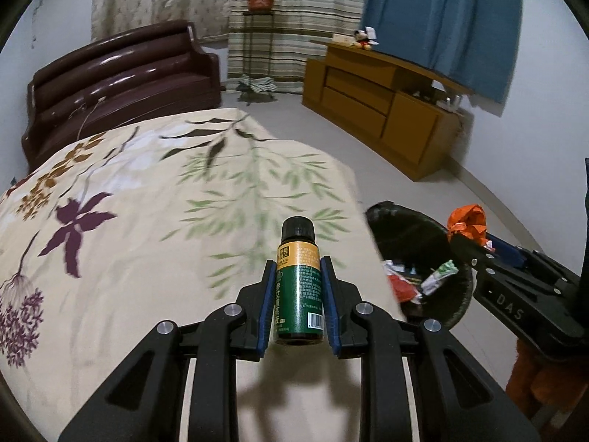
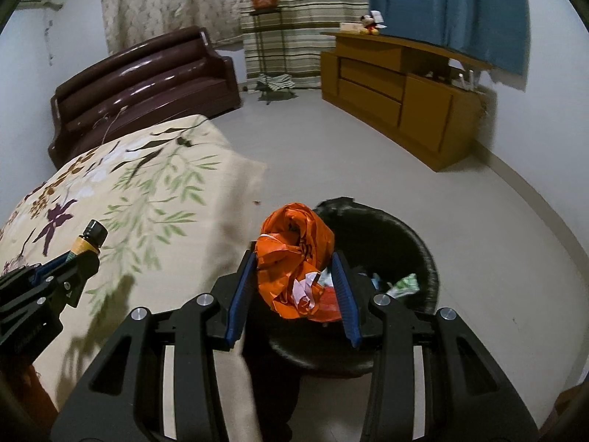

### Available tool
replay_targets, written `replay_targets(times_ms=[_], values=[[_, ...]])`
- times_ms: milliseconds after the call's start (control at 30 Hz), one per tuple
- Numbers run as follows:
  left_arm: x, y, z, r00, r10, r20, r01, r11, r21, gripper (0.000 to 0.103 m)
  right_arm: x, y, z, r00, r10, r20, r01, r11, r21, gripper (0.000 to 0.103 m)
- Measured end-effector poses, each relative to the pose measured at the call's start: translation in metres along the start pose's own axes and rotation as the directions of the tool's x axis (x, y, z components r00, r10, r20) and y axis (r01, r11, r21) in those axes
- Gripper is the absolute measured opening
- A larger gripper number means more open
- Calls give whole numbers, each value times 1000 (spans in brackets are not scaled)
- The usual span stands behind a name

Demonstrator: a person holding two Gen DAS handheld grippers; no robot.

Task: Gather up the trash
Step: 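Carry the spray can and orange wrapper over the black trash bin, then open both grippers to drop the can and wrapper into the bin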

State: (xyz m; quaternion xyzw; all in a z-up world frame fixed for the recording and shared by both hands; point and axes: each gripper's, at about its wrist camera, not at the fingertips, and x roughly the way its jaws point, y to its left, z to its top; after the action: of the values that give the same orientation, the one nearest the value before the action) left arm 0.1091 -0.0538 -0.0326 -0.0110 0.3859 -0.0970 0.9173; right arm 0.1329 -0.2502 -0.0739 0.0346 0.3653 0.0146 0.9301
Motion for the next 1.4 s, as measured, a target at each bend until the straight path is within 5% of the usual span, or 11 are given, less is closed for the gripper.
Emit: replay_targets(times_ms=[467,1167,1400], values=[[38,-64,10,999,-31,-24,33,996,81,25,16,-57,-4,998,-57,-12,58,996,67,41],[73,-88,26,999,1,-41,4,994,108,25,47,-73,8,997,-79,-17,81,991,104,42],[72,-86,28,999,14,-30,-11,995,102,47,49,-75,10,996,-87,-16,88,990,106,52]])
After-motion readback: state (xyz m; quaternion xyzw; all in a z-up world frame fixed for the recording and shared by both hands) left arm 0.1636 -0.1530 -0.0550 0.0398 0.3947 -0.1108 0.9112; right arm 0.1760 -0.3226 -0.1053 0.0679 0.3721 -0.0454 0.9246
